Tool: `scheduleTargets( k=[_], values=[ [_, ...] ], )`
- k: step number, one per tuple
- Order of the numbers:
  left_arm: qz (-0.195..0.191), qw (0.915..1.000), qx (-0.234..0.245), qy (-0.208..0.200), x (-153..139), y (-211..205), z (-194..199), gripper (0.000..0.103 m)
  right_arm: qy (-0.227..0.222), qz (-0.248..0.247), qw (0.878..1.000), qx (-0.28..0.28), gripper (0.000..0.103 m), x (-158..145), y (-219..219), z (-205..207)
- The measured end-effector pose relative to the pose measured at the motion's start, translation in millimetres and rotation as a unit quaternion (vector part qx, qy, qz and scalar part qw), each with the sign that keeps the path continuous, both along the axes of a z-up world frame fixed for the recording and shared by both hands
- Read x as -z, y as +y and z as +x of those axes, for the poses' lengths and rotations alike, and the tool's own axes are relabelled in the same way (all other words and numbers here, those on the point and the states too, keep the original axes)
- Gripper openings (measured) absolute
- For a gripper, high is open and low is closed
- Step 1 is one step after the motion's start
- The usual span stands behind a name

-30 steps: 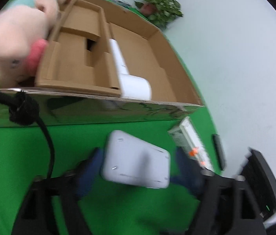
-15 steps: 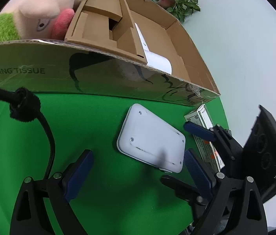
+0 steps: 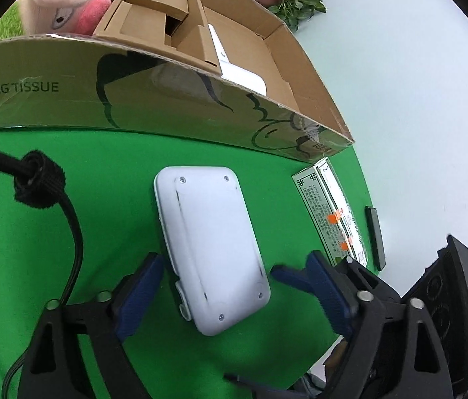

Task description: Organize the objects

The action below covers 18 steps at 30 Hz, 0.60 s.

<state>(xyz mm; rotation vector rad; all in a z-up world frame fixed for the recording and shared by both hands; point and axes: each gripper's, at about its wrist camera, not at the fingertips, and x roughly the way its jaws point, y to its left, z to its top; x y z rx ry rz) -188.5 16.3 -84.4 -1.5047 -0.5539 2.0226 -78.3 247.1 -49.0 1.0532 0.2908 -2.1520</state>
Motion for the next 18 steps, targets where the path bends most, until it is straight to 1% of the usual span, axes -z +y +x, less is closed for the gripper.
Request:
scheduleTargets(
  k=[1,3,4,5,7,9,10,11,13,14,18],
  values=[
    [0.002,1.0000,-0.001,0.000,0.5,-0.4,-0.8,0.074,-0.009,-0.007,1.000,0.023,0.081,1.7,2.5,-6.0],
    [0.007,1.0000,0.000,-0.002,2.3,-1.5,-3.6,0.070,-0.030,-0.017,0.998,0.048,0.081,4.7,4.3,-13.8],
    [0.009,1.0000,-0.001,-0.003,3.1,-2.4,-4.4,0.063,-0.035,-0.021,0.998,0.056,0.081,5.4,4.6,-16.4],
    [0.008,1.0000,0.000,-0.003,4.4,-2.9,-5.5,0.059,-0.033,-0.023,0.997,0.064,0.081,5.3,4.1,-17.6],
    [0.003,1.0000,0.004,-0.005,6.1,-0.4,-6.2,0.046,-0.034,-0.029,0.997,0.071,0.081,5.3,0.9,-20.8],
    [-0.001,0.9999,0.010,-0.004,6.6,0.6,-4.4,0.040,-0.034,-0.031,0.995,0.087,0.083,5.4,2.7,-21.0],
    [0.002,0.9999,0.010,-0.007,8.5,1.0,-4.4,0.033,-0.032,-0.031,0.995,0.092,0.083,6.2,2.6,-22.1],
    [0.007,0.9998,0.012,-0.011,11.1,1.8,-4.5,0.030,-0.032,-0.029,0.994,0.101,0.083,7.7,4.7,-22.8],
    [0.018,0.9997,0.014,-0.012,13.3,3.0,-3.6,0.029,-0.034,-0.025,0.992,0.115,0.077,10.5,5.8,-27.0],
    [0.018,0.9997,0.015,-0.010,12.9,4.0,-3.0,0.029,-0.035,-0.023,0.992,0.122,0.073,11.3,8.0,-26.2],
    [0.022,0.9996,0.017,-0.011,12.1,8.3,-1.3,0.028,-0.041,-0.022,0.989,0.141,0.071,11.7,11.6,-23.5]
  ],
)
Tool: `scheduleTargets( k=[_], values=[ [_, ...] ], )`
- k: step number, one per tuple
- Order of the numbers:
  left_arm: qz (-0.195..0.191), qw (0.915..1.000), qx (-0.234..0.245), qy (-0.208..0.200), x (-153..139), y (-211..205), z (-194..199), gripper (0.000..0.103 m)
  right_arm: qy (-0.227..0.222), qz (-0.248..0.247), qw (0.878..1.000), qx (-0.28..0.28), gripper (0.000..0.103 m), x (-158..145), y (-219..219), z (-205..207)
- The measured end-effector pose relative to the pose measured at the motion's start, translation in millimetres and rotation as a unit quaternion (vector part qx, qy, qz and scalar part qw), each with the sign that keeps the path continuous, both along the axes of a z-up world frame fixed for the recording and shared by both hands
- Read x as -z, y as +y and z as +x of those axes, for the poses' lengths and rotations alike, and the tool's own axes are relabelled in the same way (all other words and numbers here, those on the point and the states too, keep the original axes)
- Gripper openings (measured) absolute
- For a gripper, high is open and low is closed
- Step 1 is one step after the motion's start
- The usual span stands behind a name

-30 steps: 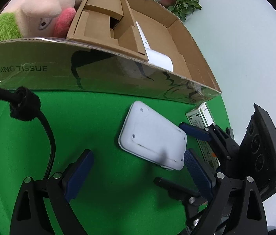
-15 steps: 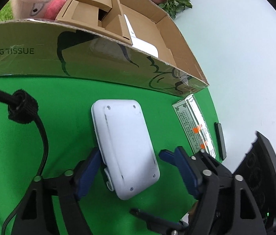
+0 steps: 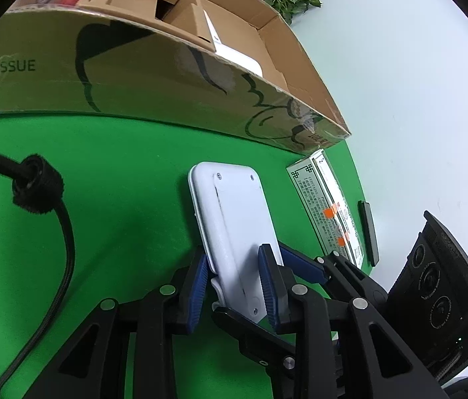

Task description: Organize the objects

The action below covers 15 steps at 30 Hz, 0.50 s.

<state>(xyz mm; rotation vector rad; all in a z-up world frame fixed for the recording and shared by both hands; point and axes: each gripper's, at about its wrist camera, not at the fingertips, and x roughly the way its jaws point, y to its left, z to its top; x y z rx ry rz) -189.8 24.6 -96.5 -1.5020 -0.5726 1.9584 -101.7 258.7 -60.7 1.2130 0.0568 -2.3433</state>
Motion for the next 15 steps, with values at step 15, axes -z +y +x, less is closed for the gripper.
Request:
scheduleTargets(
  k=[15],
  values=[
    [-0.019,0.9927,0.008,0.119,-97.6,16.4,5.3,0.026,0.109,-0.038,0.993,0.037,0.071,-63.4,12.4,-3.8]
  ],
)
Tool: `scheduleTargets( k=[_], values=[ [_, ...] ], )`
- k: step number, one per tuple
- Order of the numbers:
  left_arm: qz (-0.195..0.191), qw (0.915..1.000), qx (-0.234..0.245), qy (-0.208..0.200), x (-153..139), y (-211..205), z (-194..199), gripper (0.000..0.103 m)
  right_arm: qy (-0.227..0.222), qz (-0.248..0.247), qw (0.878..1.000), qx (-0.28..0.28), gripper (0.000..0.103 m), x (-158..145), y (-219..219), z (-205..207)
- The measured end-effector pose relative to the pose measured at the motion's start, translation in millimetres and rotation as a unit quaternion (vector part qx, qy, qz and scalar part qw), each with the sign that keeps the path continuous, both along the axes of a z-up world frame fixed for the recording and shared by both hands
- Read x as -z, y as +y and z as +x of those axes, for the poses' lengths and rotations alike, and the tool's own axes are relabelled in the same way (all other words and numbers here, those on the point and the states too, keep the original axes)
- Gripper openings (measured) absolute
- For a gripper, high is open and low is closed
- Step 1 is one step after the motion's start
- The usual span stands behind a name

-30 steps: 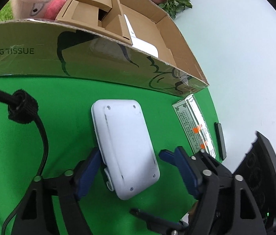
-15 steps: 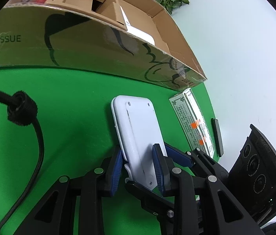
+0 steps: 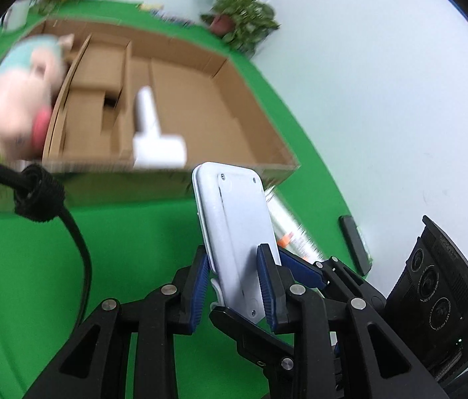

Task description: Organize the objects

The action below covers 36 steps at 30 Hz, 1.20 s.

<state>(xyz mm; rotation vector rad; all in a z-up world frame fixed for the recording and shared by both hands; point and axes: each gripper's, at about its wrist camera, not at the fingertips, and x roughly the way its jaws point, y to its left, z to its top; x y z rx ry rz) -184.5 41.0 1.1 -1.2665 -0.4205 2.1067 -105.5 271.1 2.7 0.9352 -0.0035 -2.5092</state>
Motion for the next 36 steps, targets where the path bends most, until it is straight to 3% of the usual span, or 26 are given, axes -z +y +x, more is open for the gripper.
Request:
scheduleTargets(
  k=[8,16,25,30,36],
  values=[
    [-0.004,0.9992,0.011,0.037,-40.6,18.7,-28.7,0.026,0.037,-0.002,0.999,0.007,0.071,-28.4,9.2,-33.9],
    [-0.006,0.9995,0.008,0.031,-53.4,28.4,-68.4,0.026,0.032,-0.008,0.999,0.008,0.071,-34.9,14.3,-77.7],
    [-0.013,0.9999,-0.002,-0.006,-33.9,39.9,-135.5,0.026,-0.016,-0.001,1.000,-0.007,0.071,-26.1,17.6,-137.2],
    [-0.020,0.9987,-0.005,-0.046,-3.8,50.2,-174.7,0.026,-0.066,0.000,0.998,-0.013,0.071,-7.8,20.5,-168.3],
    [-0.031,0.9957,-0.009,-0.087,31.0,57.1,-192.5,0.026,-0.125,0.002,0.992,-0.026,0.071,19.5,25.1,-188.3]
  ],
)
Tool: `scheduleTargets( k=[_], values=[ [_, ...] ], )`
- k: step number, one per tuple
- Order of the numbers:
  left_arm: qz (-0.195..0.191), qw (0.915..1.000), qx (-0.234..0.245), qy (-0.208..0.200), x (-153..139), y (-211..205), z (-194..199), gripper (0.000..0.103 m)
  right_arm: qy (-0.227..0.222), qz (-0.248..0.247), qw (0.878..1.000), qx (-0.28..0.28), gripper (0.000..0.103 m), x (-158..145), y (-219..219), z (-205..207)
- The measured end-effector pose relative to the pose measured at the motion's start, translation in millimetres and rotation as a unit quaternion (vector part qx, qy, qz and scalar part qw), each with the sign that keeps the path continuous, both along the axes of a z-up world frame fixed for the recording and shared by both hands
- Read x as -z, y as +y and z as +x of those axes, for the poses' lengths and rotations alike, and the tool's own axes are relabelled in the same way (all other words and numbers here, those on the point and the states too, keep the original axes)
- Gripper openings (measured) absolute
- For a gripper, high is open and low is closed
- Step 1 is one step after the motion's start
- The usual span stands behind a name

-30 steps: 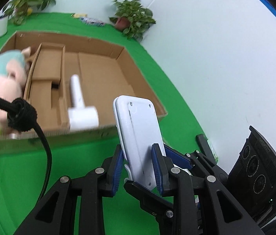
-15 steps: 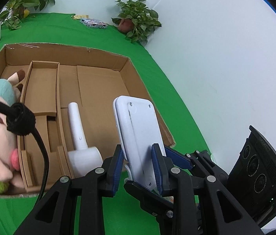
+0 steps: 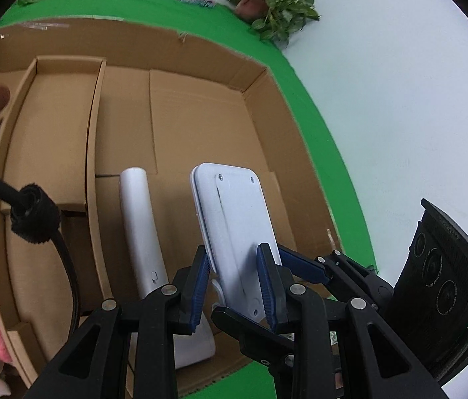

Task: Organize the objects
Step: 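Lower the white device into the box beside the hair dryer and release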

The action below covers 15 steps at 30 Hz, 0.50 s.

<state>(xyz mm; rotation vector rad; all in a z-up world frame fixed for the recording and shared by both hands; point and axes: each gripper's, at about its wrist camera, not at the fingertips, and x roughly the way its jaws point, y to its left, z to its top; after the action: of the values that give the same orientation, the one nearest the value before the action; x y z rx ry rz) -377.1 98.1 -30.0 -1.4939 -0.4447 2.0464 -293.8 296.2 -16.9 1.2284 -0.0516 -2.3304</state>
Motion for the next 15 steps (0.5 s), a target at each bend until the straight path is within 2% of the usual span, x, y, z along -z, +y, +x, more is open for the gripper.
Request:
scheduleTargets(
  k=[5,11,15],
  values=[
    [-0.036,0.9991,0.018,-0.012,12.6,13.5,-2.8,0.026,-0.048,-0.011,0.999,-0.001,0.071,16.0,6.6,-6.1],
    [-0.055,0.9976,0.030,-0.030,21.3,24.0,0.8,0.026,-0.092,-0.019,0.996,-0.004,0.071,24.2,13.2,-7.0],
    [-0.064,0.9969,0.029,-0.033,23.8,27.2,7.2,0.027,-0.105,-0.019,0.994,-0.010,0.073,26.9,13.2,-5.6]
  ],
)
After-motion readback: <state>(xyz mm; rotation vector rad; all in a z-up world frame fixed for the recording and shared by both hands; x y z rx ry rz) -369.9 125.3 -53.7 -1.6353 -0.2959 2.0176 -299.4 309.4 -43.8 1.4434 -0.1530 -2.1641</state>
